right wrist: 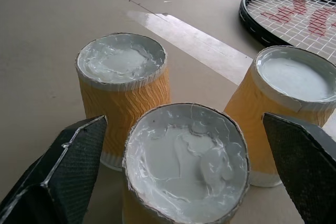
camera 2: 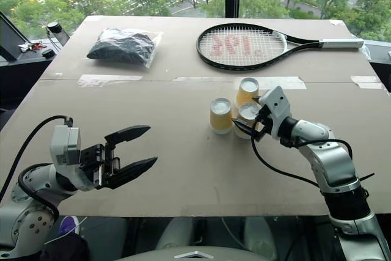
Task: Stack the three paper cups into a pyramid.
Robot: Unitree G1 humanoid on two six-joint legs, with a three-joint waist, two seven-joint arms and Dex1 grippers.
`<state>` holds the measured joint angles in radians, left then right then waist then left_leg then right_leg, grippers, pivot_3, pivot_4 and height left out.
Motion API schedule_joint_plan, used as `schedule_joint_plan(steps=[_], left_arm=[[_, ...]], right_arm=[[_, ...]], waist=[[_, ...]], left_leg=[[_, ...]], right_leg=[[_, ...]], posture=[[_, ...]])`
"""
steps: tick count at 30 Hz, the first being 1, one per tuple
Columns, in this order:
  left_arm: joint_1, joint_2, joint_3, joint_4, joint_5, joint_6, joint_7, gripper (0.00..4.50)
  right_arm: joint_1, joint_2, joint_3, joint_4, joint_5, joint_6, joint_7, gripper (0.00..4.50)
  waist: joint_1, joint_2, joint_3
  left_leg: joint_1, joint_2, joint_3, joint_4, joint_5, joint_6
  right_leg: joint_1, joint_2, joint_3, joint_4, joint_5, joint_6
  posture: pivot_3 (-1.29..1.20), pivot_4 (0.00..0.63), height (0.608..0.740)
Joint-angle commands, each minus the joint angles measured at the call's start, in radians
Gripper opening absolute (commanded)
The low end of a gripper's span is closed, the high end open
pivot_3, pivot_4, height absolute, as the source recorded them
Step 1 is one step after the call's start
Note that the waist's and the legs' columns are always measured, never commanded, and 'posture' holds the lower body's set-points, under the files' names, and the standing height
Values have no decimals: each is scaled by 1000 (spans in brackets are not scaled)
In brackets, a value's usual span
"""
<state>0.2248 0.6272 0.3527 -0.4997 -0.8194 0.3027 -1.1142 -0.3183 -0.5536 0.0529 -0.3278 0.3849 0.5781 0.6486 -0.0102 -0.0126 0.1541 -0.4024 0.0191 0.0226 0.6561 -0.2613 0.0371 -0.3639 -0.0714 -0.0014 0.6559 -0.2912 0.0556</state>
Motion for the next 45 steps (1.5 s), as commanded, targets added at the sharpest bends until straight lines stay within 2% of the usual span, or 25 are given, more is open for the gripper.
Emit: schedule_joint_plan(steps=[1,5,11,15,19,26,29,32,33,40,45], left_arm=[[15,-8,29,-8,-23,-32,-15,4500],[25,-13,32,-4,-36,-31,-12,4500],[34,-12,41,0,-52,-27,-12,4500],[62,-5,69,-13,-75,-19,-16,4500],[105,-2,103,-30,-96,-21,-25,4500],[128,-7,108,-56,-99,-22,-8,4500],[138,-13,106,-69,-98,-25,2,4500],[143,-17,102,-75,-99,-25,11,4500],[144,-18,101,-75,-98,-26,12,4500],[134,-32,103,-47,-105,-26,14,4500],[118,-97,153,-5,-123,-116,-18,4500]], right_arm=[[-39,-46,-112,-103,124,71,48,4452],[-153,-42,-150,-79,218,170,29,4452],[-299,-24,-27,133,67,164,-24,4452],[-356,5,7,262,23,144,-12,4452],[-409,17,38,367,-20,121,18,4452],[-471,35,55,486,-67,94,65,4452],[-486,44,59,525,-82,84,80,3729],[-496,47,56,537,-91,76,92,2373],[-499,46,54,537,-93,70,100,2237],[-576,0,-7,508,-73,65,152,2236],[-642,-108,-61,297,97,284,274,2236]], waist=[[0,0,0],[-7,0,0],[-2,0,0],[-4,0,0],[-7,0,0],[-4,0,0],[-5,0,0],[-5,0,0],[-5,0,0],[-4,0,0],[-2,3,2]], left_leg=[[0,0,0,0,0,0],[1,0,0,-2,0,0],[1,0,0,-3,0,0],[-1,0,0,-3,0,0],[-14,0,0,-1,3,-5],[-13,-1,1,-2,1,-2],[-13,-1,1,-2,1,-2],[-13,-1,1,-2,1,-2],[-13,-1,1,-2,1,-2],[-13,-1,1,-1,1,-2],[-13,0,1,-1,1,-2]], right_leg=[[0,0,0,0,0,0],[0,0,0,0,0,0],[-1,0,0,0,-1,-2],[-2,-1,0,-1,-1,-2],[-15,0,0,2,0,-1],[-15,2,-4,1,0,-1],[-15,2,-4,1,0,-1],[-15,2,-4,2,0,-1],[-15,2,-4,2,0,-1],[-15,5,-4,2,0,-1],[-15,5,-4,2,0,-1]], posture=[[0,150,740],[0,150,740],[0,150,740],[0,150,740],[0,150,740],[0,150,740],[0,150,740],[0,150,740],[0,150,740],[0,150,740],[0,150,740]])
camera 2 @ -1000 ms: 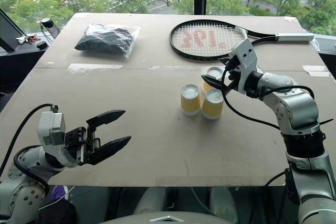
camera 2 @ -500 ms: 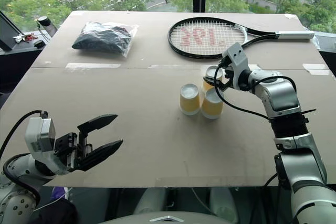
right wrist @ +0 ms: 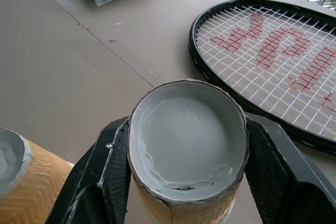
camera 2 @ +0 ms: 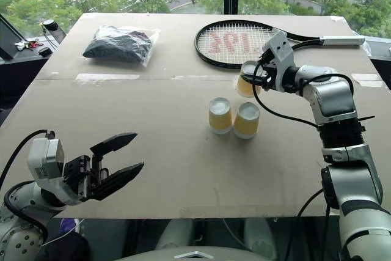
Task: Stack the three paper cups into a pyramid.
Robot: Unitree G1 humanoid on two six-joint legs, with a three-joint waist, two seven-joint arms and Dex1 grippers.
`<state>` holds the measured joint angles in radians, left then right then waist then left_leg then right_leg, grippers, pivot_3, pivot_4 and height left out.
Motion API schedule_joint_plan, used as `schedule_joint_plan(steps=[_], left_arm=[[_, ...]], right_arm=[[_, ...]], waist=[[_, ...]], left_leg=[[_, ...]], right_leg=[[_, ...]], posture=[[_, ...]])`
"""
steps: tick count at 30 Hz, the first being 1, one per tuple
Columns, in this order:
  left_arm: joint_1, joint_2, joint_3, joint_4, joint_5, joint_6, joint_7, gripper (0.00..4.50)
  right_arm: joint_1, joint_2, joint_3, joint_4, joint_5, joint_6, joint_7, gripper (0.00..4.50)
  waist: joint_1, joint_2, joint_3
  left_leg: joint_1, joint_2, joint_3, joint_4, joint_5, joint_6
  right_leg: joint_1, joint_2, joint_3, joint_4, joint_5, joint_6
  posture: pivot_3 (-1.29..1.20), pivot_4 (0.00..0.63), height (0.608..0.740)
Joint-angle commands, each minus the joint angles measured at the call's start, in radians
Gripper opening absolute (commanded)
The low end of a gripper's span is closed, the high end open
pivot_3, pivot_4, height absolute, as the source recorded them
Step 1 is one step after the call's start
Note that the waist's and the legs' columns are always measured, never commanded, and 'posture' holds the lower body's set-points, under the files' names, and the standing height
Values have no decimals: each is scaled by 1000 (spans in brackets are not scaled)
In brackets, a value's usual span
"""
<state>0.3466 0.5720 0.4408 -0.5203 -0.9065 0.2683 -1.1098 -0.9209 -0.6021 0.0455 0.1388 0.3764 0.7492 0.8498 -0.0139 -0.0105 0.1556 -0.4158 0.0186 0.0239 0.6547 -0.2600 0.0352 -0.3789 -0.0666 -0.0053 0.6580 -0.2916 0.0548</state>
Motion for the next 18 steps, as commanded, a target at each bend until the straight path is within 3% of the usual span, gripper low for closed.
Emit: schedule_joint_plan(steps=[1,6,18], left_arm=[[-5,-58,80,22,-58,-93,-37,4500],[45,-36,153,62,-112,-75,-127,4500],[76,47,156,95,-122,7,-207,4500]], right_arm=[[-34,-77,-54,-208,130,146,84,2236],[10,-138,-68,-384,223,270,89,2236],[119,-140,-13,-468,202,229,39,2236]], waist=[[2,0,0],[-1,-1,-1],[1,-1,-1]], left_leg=[[0,0,0,0,0,0],[0,1,-1,0,-1,1],[1,0,-1,1,-1,2]], right_leg=[[0,-1,0,-1,0,0],[1,-4,-1,-1,0,0],[1,-4,-1,1,0,0]], posture=[[0,150,740],[0,150,740],[0,150,740]])
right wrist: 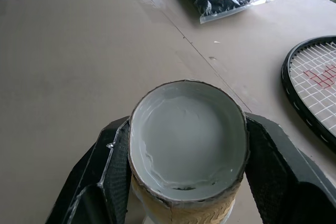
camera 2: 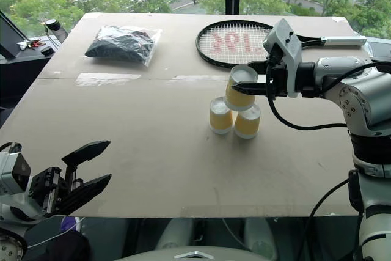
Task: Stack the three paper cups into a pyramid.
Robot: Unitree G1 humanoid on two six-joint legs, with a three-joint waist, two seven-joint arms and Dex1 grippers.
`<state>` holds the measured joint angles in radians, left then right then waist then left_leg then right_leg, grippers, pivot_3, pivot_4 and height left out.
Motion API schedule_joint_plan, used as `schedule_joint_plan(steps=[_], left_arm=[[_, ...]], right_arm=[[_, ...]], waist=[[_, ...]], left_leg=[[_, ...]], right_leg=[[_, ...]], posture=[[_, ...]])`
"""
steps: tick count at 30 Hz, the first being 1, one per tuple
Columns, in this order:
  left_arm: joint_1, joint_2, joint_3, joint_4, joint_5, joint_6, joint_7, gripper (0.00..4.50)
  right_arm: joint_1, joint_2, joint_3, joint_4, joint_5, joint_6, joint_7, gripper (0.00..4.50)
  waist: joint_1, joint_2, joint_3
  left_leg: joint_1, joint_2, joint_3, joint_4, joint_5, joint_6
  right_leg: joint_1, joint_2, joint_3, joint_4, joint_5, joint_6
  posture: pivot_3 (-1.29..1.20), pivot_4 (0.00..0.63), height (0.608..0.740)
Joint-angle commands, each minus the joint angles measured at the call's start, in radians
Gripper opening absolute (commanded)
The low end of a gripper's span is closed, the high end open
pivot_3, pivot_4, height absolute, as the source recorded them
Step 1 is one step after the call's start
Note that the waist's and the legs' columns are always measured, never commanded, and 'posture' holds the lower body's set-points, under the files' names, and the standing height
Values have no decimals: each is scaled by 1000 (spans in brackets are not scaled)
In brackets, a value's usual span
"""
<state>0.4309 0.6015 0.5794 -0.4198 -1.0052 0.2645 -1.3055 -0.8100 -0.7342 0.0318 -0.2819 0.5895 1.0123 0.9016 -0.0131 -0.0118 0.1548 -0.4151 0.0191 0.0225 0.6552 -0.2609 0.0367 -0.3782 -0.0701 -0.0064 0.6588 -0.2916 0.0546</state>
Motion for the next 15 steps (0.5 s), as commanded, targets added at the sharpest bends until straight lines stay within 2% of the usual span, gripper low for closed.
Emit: schedule_joint_plan(steps=[1,9,10,12,13,15], left_arm=[[-12,20,15,-5,-24,15,-11,4500],[-41,25,9,-3,-22,40,-4,4500],[-44,24,7,-4,-21,42,-2,4500],[-46,23,7,-5,-21,46,-1,4500],[-48,22,7,-7,-20,48,0,4500],[-50,18,4,-11,-19,54,6,4500]], right_arm=[[14,-5,6,-50,-16,-40,-17,2236],[30,11,44,-65,-24,-51,-27,2236],[34,11,48,-63,-27,-55,-27,3036],[37,11,49,-62,-29,-57,-27,3760],[38,11,46,-64,-28,-56,-28,4312],[39,5,34,-69,-25,-59,-31,4448]], waist=[[0,0,0],[-1,0,0],[-1,0,0],[-1,0,0],[-1,0,0],[-1,0,0]], left_leg=[[0,0,0,0,0,0],[0,0,0,0,0,0],[0,0,0,0,0,0],[0,0,0,0,0,0],[0,0,0,0,0,0],[0,0,0,0,0,0]], right_leg=[[0,0,0,0,0,0],[0,0,0,0,0,0],[0,0,0,0,0,0],[0,0,0,0,0,0],[0,0,0,0,0,0],[0,0,0,0,0,0]], posture=[[0,150,740],[0,150,740],[0,150,740],[0,150,740],[0,150,740],[0,150,740]])
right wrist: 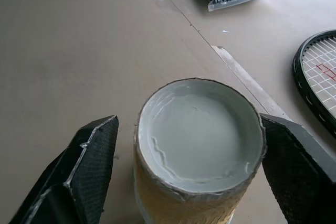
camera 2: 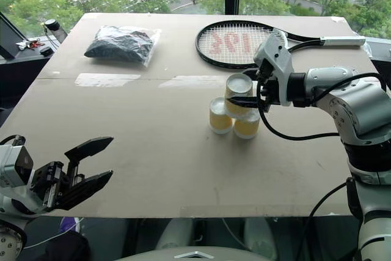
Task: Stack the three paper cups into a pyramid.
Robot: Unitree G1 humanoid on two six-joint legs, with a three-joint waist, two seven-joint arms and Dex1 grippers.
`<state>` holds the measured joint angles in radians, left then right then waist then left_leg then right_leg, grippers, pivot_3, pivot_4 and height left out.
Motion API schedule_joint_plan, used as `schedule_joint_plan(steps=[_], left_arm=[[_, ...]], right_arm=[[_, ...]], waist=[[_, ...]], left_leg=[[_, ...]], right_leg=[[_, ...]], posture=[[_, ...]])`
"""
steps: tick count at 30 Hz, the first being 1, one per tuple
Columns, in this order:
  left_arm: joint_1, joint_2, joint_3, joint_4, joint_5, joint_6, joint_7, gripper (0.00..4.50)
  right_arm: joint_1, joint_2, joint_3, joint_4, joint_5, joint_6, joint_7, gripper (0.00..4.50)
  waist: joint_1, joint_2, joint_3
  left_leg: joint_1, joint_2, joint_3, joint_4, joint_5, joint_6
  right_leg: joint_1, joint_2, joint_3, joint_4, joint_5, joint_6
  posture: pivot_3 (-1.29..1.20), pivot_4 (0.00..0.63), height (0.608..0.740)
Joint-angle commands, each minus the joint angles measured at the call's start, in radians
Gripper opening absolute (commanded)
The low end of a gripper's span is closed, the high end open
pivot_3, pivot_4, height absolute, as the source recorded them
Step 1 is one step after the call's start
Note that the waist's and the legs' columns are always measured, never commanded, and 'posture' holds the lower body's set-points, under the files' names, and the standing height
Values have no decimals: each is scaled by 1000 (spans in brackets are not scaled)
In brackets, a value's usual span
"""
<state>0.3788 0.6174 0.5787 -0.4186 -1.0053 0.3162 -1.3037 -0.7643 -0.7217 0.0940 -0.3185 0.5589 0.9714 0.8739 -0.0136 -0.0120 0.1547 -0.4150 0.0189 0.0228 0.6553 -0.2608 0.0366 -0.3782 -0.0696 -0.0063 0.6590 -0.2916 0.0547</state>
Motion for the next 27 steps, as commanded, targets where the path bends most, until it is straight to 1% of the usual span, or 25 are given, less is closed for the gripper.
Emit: schedule_joint_plan(steps=[1,4,6,8,11,14,16,18,19,21,23,27], left_arm=[[0,0,2,-15,-17,4,8,4500],[-4,-5,-8,-23,-12,8,23,4500],[-14,-8,-27,-32,7,25,85,4500],[-24,-8,-56,-48,57,35,169,4500],[-35,-21,-89,-67,72,44,226,4500],[-40,-30,-117,-76,74,63,275,4500],[-39,-30,-133,-78,86,79,314,4500],[-35,-28,-143,-73,108,99,364,4500],[-33,-26,-145,-70,114,104,377,4500],[-19,-10,-150,-68,138,114,396,4500],[-8,0,-151,-66,155,117,399,4500],[1,31,-165,-29,211,113,387,4500]], right_arm=[[-5,-12,-37,-39,6,-23,-5,4448],[0,-26,-75,-59,23,-34,-2,4448],[40,-55,-144,-103,61,-65,35,4448],[111,-80,-215,-151,84,-127,69,4448],[236,-97,-295,-200,100,-176,79,4448],[373,-84,-397,-239,147,-190,57,4448],[500,-88,-465,-258,150,-226,75,4448],[689,-67,-557,-270,135,-274,105,4448],[755,-58,-587,-275,132,-295,113,4448],[933,-30,-643,-264,79,-394,156,4448],[1039,-9,-669,-254,47,-467,182,4448],[1176,47,-672,-211,-15,-605,190,4448]], waist=[[0,0,0],[0,0,0],[6,0,0],[10,0,0],[8,-2,-1],[8,-3,-2],[6,-3,-2],[9,-3,-2],[17,-4,-3],[20,-3,-3],[21,-3,-4],[18,-3,-4]], left_leg=[[0,0,0,0,0,0],[0,0,0,0,0,0],[0,0,0,0,0,0],[-1,0,-1,0,0,0],[0,-1,-1,0,0,0],[0,0,-1,0,0,0],[0,0,-1,0,0,0],[1,0,-1,1,0,0],[1,0,-2,1,0,0],[1,0,-2,1,0,0],[2,0,0,1,0,0],[8,1,0,3,0,0]], right_leg=[[0,0,0,0,0,0],[0,0,0,0,0,0],[0,0,0,0,0,0],[1,-1,-1,-1,0,0],[2,0,-1,-1,0,0],[2,-1,-1,-1,0,0],[2,-1,0,0,0,0],[2,0,0,0,0,0],[3,0,1,0,0,0],[3,4,1,0,0,0],[3,4,1,1,0,0],[8,6,2,2,0,0]], posture=[[0,150,740],[0,150,740],[0,150,740],[0,150,740],[0,150,740],[0,150,740],[0,150,740],[0,150,740],[0,150,740],[0,150,740],[0,150,740],[0,150,740]])
